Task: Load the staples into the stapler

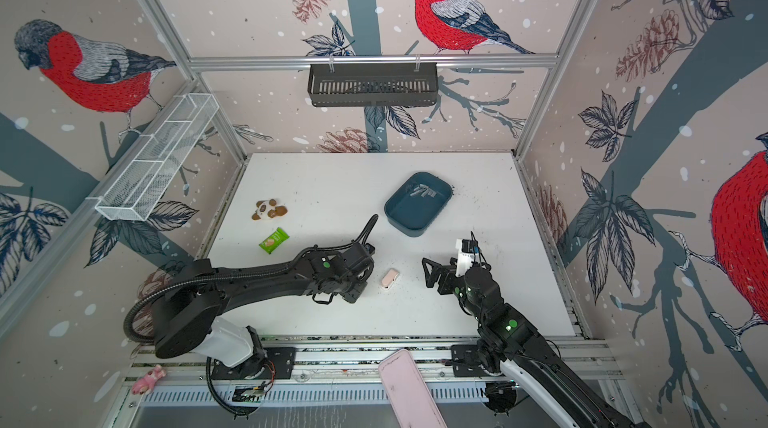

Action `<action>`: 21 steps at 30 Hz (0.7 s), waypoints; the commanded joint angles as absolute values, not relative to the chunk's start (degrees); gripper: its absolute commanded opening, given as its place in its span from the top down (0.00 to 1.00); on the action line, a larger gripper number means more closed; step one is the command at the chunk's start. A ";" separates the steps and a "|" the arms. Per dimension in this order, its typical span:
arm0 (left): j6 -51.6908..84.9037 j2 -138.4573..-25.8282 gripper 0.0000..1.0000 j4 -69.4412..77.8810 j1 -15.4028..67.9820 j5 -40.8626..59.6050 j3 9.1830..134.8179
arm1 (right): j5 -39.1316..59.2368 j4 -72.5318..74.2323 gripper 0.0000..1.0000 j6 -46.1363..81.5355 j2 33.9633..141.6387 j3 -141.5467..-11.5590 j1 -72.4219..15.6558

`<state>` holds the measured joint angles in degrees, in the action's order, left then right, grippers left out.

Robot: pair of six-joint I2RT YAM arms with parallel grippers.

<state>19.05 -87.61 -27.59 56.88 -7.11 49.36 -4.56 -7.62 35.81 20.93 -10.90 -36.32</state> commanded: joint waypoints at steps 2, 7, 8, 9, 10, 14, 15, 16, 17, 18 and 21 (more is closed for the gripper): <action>18.28 -86.75 0.76 -26.94 55.14 -6.06 49.41 | -4.99 -6.33 0.00 35.17 22.54 -11.60 -36.39; 17.50 -86.16 0.82 -27.02 53.67 -5.30 49.65 | -4.02 -5.30 0.00 34.18 25.34 -12.78 -36.27; 17.50 -85.97 0.82 -26.87 53.31 -5.11 49.74 | -3.66 -4.87 0.00 33.95 25.92 -12.96 -36.29; 17.42 -85.47 0.82 -26.44 52.68 -4.67 49.77 | -2.94 -4.22 0.00 33.76 26.74 -13.24 -36.30; 17.47 -84.90 0.83 -25.76 51.54 -3.64 49.76 | -2.10 -3.39 0.00 33.69 27.74 -13.64 -36.29; 17.25 -82.38 0.82 -22.35 47.46 1.17 50.43 | 1.30 0.70 0.00 33.90 31.98 -15.82 -36.21; 16.78 -81.87 0.84 -21.58 46.96 1.23 50.95 | 2.22 1.61 0.00 34.06 33.30 -16.48 -36.21; 16.20 -81.43 0.84 -20.59 46.65 1.44 51.47 | 3.34 2.67 0.00 34.26 34.54 -17.17 -36.22; 15.69 -81.16 0.84 -19.61 46.31 1.91 51.88 | 4.37 3.65 0.00 34.44 35.54 -17.71 -36.21; 14.87 -81.12 0.84 -18.88 45.92 3.06 52.66 | 5.58 4.54 0.00 34.94 37.06 -18.67 -36.10; 12.49 -81.34 0.84 -16.72 45.61 7.31 54.68 | 9.37 7.20 0.00 36.01 41.81 -21.71 -35.96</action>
<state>15.53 -81.58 -21.23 45.91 2.37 53.30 4.54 1.50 34.54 39.51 -19.70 -36.05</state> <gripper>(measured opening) 0.245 0.997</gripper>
